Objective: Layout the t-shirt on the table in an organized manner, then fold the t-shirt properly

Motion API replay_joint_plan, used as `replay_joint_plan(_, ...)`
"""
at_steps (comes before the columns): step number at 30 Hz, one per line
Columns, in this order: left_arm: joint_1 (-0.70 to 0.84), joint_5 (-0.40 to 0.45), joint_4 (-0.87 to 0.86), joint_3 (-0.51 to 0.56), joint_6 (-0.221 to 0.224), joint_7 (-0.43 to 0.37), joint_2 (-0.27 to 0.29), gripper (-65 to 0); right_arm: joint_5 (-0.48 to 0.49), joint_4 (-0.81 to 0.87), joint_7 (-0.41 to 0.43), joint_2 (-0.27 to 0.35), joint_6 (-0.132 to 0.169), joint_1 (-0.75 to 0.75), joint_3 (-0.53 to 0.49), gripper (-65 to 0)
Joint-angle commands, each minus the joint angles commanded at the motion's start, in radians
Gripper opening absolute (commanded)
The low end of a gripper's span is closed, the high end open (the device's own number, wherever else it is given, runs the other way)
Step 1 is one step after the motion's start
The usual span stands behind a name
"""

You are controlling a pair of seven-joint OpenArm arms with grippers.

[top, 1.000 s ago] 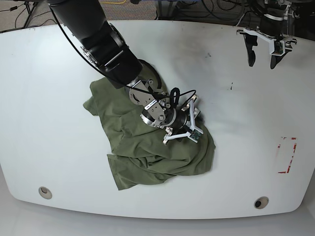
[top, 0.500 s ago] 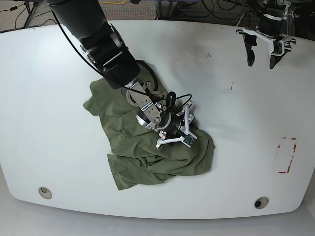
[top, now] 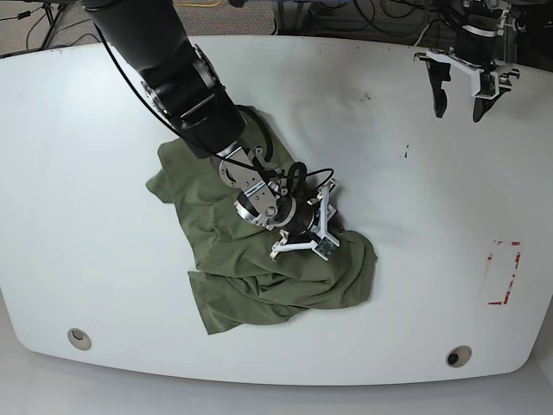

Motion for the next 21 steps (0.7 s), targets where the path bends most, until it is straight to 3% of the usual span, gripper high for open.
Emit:
replay_joint_plan(2,0.0,0.0,0.0,0.0,0.0,0.0,0.0,-25.4,0.0,0.0,0.0,0.0,0.0,0.0,0.0,-65.0)
replay_joint_plan(8,0.0,0.0,0.0,0.018,0.0,0.0,0.0,-25.4,0.002,0.081,-0.008,0.003,0.0,-0.028,0.0,-65.0)
replay_joint_plan(21,-0.046,0.006,-0.003,0.201,0.0,0.011,-0.005,-25.3,0.0,0.638,-0.261,0.074,0.0,-0.061,0.0,-65.0)
